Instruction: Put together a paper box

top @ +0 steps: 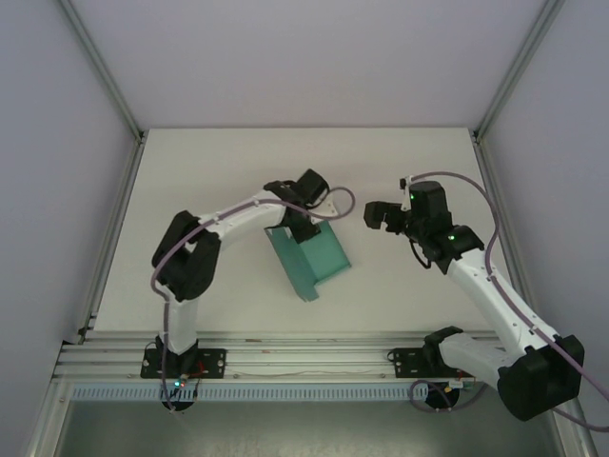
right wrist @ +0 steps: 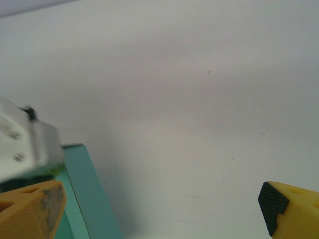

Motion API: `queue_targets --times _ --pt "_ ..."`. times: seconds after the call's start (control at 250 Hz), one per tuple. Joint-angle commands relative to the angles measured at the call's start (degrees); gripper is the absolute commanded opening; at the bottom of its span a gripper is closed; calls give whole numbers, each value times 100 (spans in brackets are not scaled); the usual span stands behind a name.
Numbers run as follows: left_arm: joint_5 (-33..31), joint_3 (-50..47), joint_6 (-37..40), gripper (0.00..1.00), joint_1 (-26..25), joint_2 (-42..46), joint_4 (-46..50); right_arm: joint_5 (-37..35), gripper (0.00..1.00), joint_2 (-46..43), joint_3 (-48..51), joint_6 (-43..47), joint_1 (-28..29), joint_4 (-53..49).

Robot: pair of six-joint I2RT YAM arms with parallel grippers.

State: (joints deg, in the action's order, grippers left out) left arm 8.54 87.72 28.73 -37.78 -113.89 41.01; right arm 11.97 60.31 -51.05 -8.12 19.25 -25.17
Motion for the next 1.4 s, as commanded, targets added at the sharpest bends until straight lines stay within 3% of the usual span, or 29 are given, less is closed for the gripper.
queue_targets --times 0.0,0.18,0.448,0.684,0.815,0.931,1.167,1.215,1.243,1.395 --pt "-479 301 461 0 -36 -272 689 29 100 -34 78 12 -49 -254" --pt "-1415 606 515 0 -113 -866 188 -42 100 -13 144 -19 -77 -230" --pt "-2230 1258 714 0 -299 -2040 205 -55 100 8 253 -211 -126 -112" --pt "-2011 1320 824 0 -300 -2198 -55 -110 100 -77 281 -233 -133 -170" --pt "-1852 1260 1121 38 -299 -1802 -182 -371 100 -164 277 -14 -166 -300" --pt "-1715 1299 1315 57 -276 -1371 -226 -317 100 -345 273 34 -253 -379" --pt "-1197 1436 1425 74 -145 -652 -188 -337 100 -890 334 153 -282 -530" --pt "-1164 1402 1376 87 -95 -492 -286 -392 100 -972 354 157 -286 -557" --pt "-1212 1373 1340 99 -83 -383 -368 -404 100 -1010 372 175 -282 -546" --pt "-1388 638 824 100 113 643 -1811 -53 100 -872 515 192 -288 -232"
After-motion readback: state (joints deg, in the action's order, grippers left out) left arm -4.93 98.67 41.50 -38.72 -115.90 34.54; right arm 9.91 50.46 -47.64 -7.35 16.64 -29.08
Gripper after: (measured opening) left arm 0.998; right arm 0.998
